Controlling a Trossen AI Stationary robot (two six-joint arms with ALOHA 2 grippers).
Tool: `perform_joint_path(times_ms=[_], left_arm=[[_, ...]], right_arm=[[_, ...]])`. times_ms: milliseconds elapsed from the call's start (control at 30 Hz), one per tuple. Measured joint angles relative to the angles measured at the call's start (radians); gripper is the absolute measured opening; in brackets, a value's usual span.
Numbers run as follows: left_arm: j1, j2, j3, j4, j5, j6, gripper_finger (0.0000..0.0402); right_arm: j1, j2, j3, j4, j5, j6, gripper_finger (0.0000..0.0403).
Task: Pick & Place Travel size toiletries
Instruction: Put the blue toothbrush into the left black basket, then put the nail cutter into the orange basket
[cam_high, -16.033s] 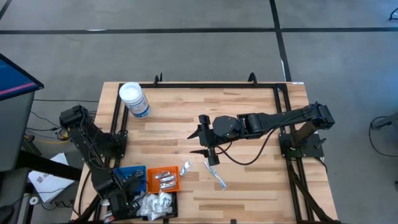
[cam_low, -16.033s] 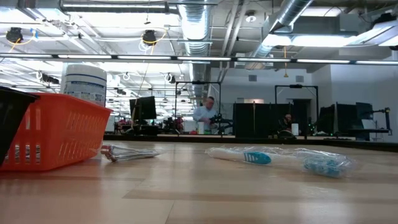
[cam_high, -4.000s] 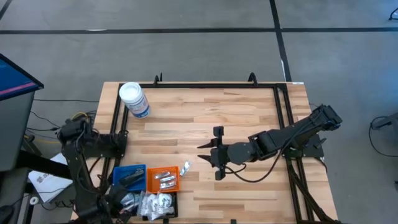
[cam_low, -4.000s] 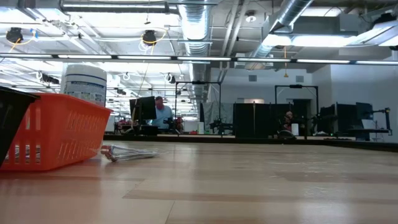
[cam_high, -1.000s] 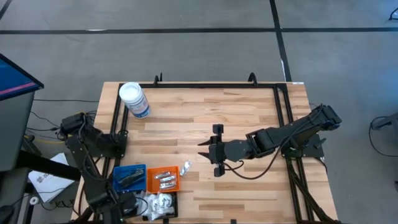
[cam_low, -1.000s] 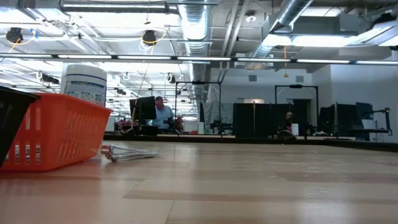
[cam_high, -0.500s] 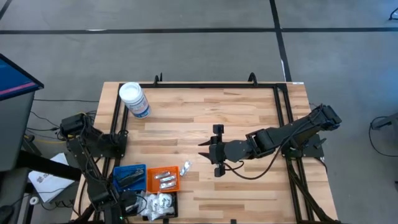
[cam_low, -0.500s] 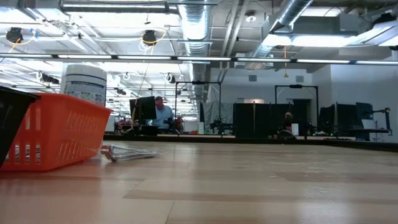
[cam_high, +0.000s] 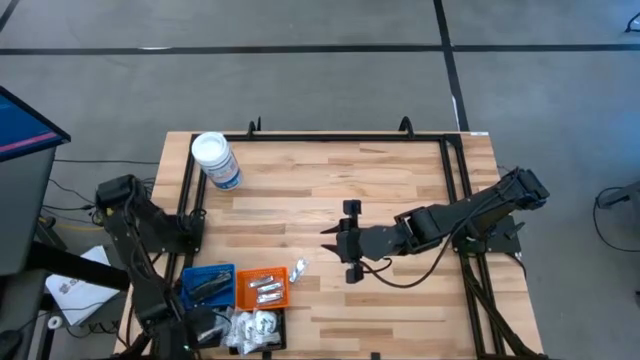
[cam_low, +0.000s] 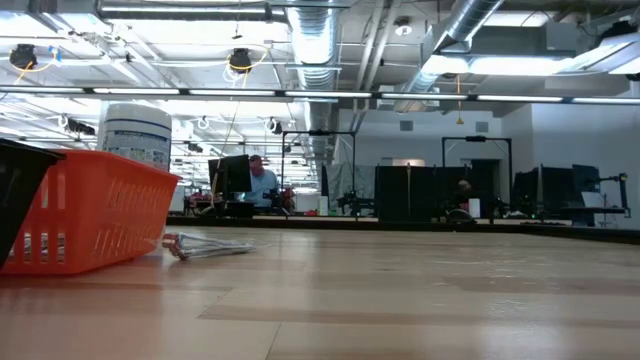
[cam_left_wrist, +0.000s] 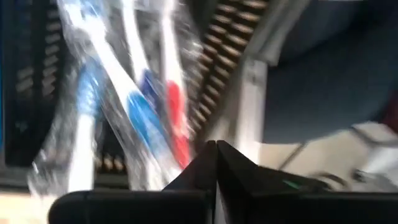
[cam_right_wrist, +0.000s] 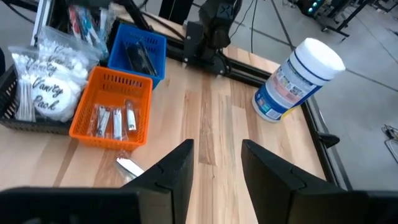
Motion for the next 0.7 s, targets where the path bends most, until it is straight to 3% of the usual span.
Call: perform_joint_path(times_ms=[133, 333, 433, 500, 633, 700], left_arm=[[0.002, -0.102, 0.009, -0.008, -0.171, 0.009, 0.0000], [-0.002, -0.250, 0.010, 0.000, -0.601, 0.219, 0.0000], [0.001, -0.295, 0.010, 0.008, -0.808, 0.353, 0.0000], [0.001, -0.308, 0.010, 0.009, -0.917, 0.440, 0.0000], [0.002, -0.308, 0.010, 0.014, -1.084, 0.577, 0.0000], [0.002, -0.300, 0.010, 0.015, -1.128, 0.624, 0.0000]], right_arm=[[0.008, 0.000, 0.000, -0.037, 0.000, 0.000, 0.0127], [-0.016, -0.002, -0.038, -0.106, -0.004, -0.023, 0.0119], [-0.068, -0.001, -0.087, -0.133, -0.015, 0.087, 0.0115], [-0.114, -0.001, -0.123, -0.098, -0.104, 0.156, 0.0112], [-0.185, 0.001, -0.289, 0.195, -0.494, 0.053, 0.0102], [-0.211, 0.001, -0.366, 0.342, -0.628, 0.019, 0.0096]])
